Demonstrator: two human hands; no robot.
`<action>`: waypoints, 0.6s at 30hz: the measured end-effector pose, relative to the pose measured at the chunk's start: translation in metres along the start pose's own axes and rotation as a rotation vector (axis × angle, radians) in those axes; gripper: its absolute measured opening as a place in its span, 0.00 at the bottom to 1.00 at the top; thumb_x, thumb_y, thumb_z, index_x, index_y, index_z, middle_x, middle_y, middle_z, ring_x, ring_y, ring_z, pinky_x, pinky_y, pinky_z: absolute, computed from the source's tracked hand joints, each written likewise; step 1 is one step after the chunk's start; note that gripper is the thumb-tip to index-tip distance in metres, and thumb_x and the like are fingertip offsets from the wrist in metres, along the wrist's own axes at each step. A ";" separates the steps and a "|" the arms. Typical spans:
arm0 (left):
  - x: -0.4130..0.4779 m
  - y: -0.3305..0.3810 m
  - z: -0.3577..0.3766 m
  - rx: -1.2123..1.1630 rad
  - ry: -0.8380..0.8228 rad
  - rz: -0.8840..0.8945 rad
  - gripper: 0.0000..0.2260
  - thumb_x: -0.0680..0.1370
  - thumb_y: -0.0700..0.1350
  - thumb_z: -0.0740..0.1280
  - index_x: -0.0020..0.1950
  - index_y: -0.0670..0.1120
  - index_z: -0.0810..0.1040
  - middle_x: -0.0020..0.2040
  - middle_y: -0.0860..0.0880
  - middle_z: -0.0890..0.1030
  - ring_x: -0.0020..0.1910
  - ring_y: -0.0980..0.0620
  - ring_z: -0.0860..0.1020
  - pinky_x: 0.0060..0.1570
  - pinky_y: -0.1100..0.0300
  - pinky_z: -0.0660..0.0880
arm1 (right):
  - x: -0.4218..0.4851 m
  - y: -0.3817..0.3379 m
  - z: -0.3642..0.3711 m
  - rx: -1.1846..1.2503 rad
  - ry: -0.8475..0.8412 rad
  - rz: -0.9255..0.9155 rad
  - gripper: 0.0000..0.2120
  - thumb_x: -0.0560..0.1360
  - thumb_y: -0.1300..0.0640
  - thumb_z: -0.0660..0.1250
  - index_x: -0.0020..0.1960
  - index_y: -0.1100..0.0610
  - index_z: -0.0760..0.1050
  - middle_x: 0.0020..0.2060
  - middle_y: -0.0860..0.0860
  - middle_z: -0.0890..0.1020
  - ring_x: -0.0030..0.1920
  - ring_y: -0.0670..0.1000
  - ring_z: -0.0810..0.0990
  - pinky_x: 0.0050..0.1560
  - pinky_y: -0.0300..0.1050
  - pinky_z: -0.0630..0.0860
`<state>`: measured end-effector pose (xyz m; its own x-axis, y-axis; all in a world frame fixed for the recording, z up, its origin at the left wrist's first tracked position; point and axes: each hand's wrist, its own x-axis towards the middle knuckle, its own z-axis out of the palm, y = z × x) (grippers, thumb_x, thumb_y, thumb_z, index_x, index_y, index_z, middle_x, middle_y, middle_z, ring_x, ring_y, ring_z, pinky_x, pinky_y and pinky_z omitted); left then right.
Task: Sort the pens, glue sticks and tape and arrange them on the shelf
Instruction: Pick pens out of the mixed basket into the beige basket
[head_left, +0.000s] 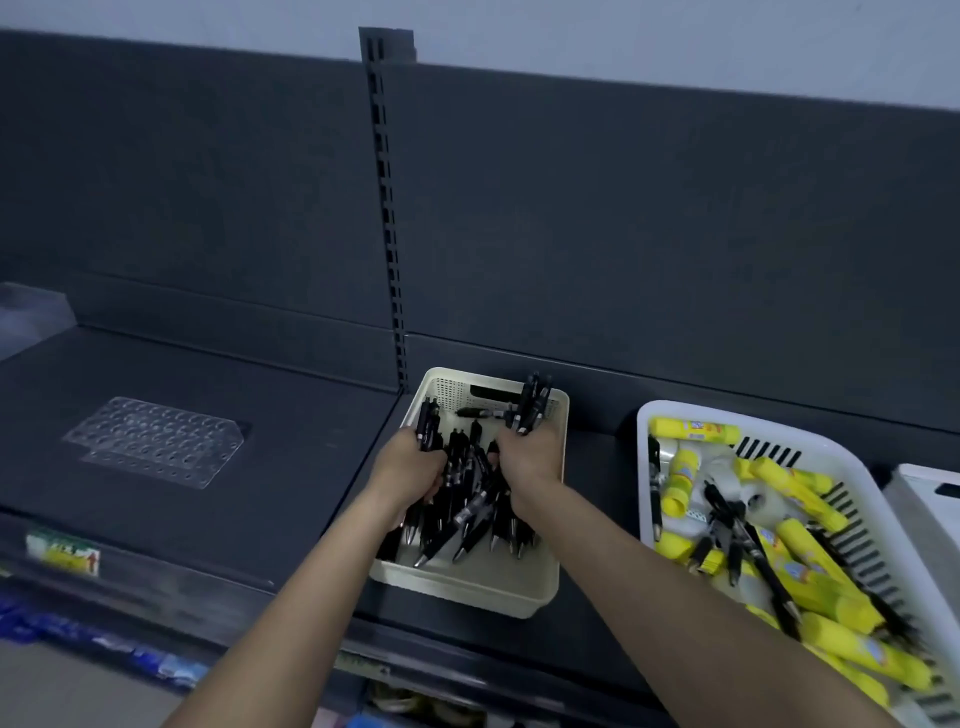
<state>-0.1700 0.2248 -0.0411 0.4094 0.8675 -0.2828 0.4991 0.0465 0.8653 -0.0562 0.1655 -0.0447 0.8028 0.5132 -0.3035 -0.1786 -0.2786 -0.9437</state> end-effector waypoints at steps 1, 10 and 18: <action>0.000 0.000 0.001 0.027 0.000 0.001 0.05 0.74 0.35 0.63 0.40 0.41 0.70 0.28 0.47 0.74 0.20 0.55 0.70 0.21 0.66 0.66 | 0.001 0.005 0.001 -0.032 -0.003 0.018 0.08 0.70 0.56 0.66 0.48 0.58 0.74 0.41 0.55 0.82 0.42 0.57 0.82 0.47 0.55 0.81; -0.004 0.005 0.008 0.177 0.050 0.080 0.04 0.75 0.41 0.66 0.49 0.45 0.73 0.44 0.48 0.79 0.44 0.48 0.78 0.44 0.56 0.74 | -0.016 -0.006 -0.013 -0.232 -0.167 -0.006 0.06 0.70 0.60 0.70 0.43 0.62 0.76 0.39 0.59 0.81 0.40 0.54 0.80 0.38 0.46 0.77; -0.031 0.040 0.033 0.293 0.110 0.309 0.12 0.75 0.44 0.69 0.57 0.44 0.75 0.50 0.47 0.80 0.50 0.48 0.77 0.45 0.60 0.70 | -0.024 -0.028 -0.089 -0.360 -0.199 -0.255 0.18 0.74 0.61 0.66 0.64 0.57 0.73 0.58 0.48 0.77 0.54 0.49 0.76 0.50 0.40 0.72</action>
<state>-0.1376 0.1835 -0.0113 0.4975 0.8670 0.0305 0.5681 -0.3521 0.7438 -0.0201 0.0890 0.0003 0.6643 0.7377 -0.1206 0.2467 -0.3687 -0.8962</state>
